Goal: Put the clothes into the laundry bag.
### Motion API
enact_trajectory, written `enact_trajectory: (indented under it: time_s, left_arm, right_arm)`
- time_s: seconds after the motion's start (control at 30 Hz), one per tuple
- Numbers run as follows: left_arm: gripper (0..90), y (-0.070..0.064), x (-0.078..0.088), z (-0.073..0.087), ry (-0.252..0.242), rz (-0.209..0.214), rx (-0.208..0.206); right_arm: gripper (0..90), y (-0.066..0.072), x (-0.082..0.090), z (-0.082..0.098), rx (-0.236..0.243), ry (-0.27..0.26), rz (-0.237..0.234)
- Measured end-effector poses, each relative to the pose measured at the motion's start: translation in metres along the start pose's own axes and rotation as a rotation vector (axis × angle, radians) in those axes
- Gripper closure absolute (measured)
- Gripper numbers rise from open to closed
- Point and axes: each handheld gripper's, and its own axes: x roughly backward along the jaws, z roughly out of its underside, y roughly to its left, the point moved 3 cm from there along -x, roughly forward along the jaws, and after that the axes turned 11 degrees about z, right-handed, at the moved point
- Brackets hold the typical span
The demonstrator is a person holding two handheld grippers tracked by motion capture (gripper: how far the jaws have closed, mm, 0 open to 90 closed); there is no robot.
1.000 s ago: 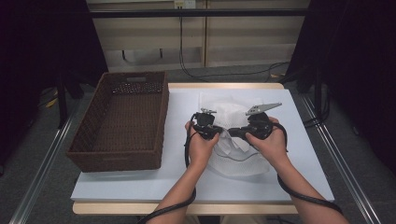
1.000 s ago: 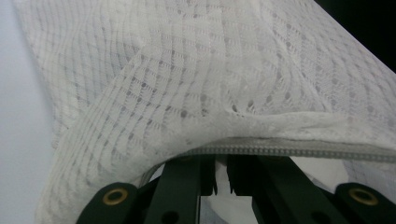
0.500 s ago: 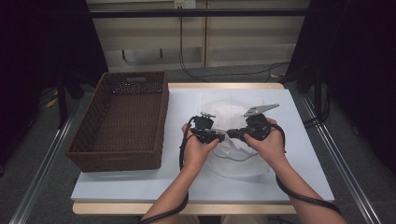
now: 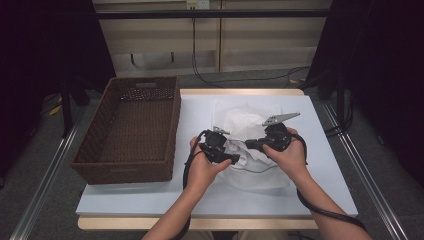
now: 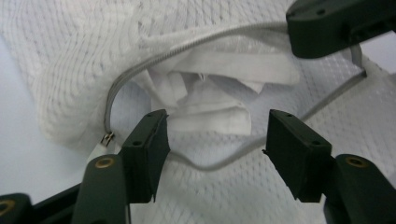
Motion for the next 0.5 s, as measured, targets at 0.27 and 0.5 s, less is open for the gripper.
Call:
enact_trajectory:
  time_s: [0.27, 0.5]
  left_arm:
    - [37.9, 0.013, 0.01, 0.019, 0.021, -0.035, 0.023]
    - [43.9, 0.023, 0.006, 0.031, 0.055, -0.053, 0.045]
  right_arm:
    - [90.0, -0.003, 0.001, 0.0, 0.006, 0.003, 0.004]
    - [90.0, -0.003, 0.0, -0.001, 0.008, 0.001, -0.001]
